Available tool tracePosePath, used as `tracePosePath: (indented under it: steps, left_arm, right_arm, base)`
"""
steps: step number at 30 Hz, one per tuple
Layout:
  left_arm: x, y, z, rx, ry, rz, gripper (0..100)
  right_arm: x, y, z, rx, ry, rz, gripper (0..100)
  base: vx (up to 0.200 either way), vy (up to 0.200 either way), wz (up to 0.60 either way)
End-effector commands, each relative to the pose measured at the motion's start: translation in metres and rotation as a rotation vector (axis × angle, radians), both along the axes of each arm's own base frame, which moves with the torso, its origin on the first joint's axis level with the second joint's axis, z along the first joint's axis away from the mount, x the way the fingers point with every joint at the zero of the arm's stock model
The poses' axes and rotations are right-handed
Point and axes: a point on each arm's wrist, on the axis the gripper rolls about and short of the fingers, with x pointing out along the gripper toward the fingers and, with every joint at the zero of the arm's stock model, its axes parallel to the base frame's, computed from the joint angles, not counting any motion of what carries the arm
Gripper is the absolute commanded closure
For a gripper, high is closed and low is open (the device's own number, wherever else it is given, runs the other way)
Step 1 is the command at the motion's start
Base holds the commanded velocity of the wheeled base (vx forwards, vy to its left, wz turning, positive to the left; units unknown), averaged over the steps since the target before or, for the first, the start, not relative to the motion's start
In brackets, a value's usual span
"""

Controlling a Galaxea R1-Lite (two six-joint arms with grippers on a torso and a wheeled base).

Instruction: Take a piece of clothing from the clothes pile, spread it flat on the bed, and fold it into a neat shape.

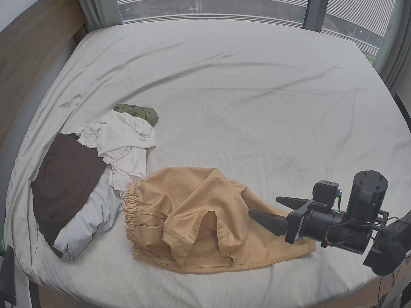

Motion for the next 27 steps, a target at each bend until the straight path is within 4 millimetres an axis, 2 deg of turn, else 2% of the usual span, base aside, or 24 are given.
tracePosePath:
  steps: [1, 3, 10, 13, 20, 24, 27]
  left_arm:
    - [0.05, -0.008, 0.046, -0.196, 0.223, -0.303, 0]
    - [0.067, -0.013, 0.048, -0.229, 0.264, -0.393, 0]
    - [0.102, -0.024, 0.038, -0.201, 0.356, -0.634, 0]
    - [0.116, -0.028, 0.032, -0.195, 0.403, -0.682, 0]
    - [0.134, -0.031, 0.025, -0.168, 0.436, -0.707, 0]
    - [0.14, -0.033, 0.035, -0.137, 0.398, -0.732, 0]
    - [0.16, -0.038, 0.036, -0.137, 0.443, -0.757, 0]
  right_arm:
    - [0.0, 0.009, -0.03, 0.032, 0.072, 0.08, 0]
    - [0.0, 0.01, -0.037, 0.039, 0.069, 0.083, 0]
    - [0.0, 0.009, -0.03, 0.082, 0.027, 0.108, 0]
    - [-0.002, 0.007, -0.026, 0.111, 0.013, 0.108, 0]
    - [0.002, 0.006, -0.02, 0.131, -0.011, 0.1, 0]
    - [0.002, 0.005, -0.018, 0.134, -0.012, 0.099, 0]
    - [0.002, 0.005, -0.019, 0.134, -0.012, 0.099, 0]
  base:
    - [0.0, 0.0, 0.0]
    - [0.0, 0.0, 0.0]
    - [0.0, 0.0, 0.0]
    - [0.0, 0.0, 0.0]
    - [0.0, 0.0, 0.0]
    - [0.0, 0.0, 0.0]
    - [0.0, 0.0, 0.0]
